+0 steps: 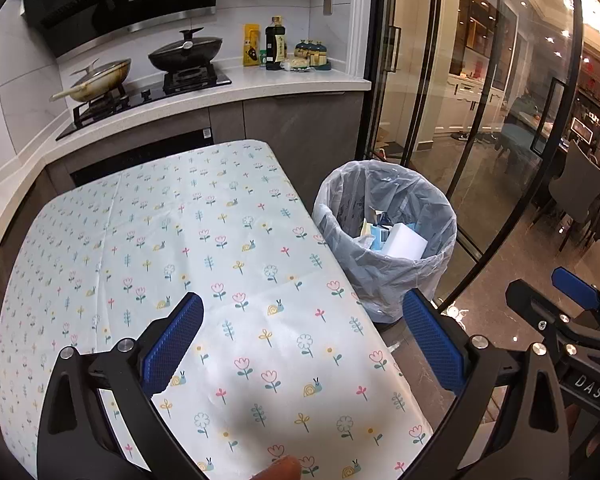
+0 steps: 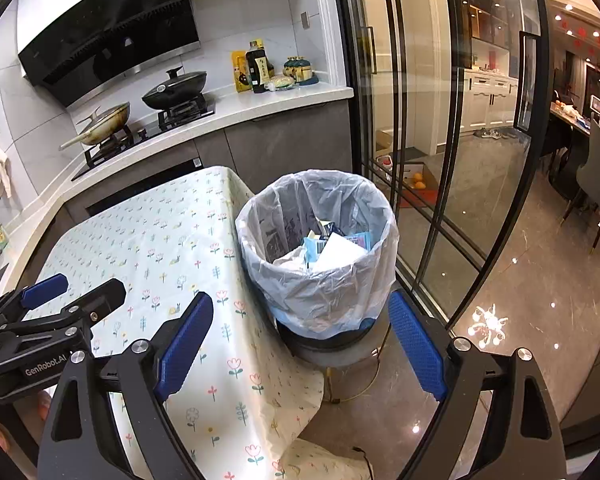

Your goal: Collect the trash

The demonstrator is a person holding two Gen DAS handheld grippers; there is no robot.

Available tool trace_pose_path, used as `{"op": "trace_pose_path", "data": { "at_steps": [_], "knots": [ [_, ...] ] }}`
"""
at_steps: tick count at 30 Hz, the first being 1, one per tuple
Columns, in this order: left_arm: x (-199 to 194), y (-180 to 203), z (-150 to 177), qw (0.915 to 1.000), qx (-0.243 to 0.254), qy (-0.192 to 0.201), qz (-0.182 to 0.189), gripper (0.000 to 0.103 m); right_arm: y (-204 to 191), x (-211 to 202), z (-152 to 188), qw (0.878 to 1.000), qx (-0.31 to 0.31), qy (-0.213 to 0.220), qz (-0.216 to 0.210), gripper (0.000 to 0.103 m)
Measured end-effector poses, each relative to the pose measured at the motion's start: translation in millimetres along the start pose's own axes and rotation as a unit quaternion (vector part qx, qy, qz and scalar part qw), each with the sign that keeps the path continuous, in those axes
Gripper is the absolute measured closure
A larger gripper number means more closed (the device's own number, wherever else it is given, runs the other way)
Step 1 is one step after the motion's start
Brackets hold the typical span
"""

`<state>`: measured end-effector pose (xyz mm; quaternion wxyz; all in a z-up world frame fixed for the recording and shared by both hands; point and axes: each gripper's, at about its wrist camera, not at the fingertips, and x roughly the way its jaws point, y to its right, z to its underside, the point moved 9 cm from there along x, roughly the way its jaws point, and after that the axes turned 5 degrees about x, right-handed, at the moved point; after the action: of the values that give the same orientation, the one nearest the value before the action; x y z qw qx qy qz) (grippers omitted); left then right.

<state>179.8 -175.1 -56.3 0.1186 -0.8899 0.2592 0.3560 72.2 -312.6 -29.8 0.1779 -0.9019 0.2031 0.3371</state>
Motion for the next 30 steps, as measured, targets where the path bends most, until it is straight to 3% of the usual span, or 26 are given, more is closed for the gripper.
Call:
{"op": "trace_pose_path", "data": {
  "at_steps": [30],
  "knots": [
    [4.7, -7.2, 6.5, 0.9994, -0.017, -0.001, -0.032, 0.008, -15.7, 8.8, 13.7, 0.999, -0.036, -0.014, 0.002, 0.016]
  ]
}}
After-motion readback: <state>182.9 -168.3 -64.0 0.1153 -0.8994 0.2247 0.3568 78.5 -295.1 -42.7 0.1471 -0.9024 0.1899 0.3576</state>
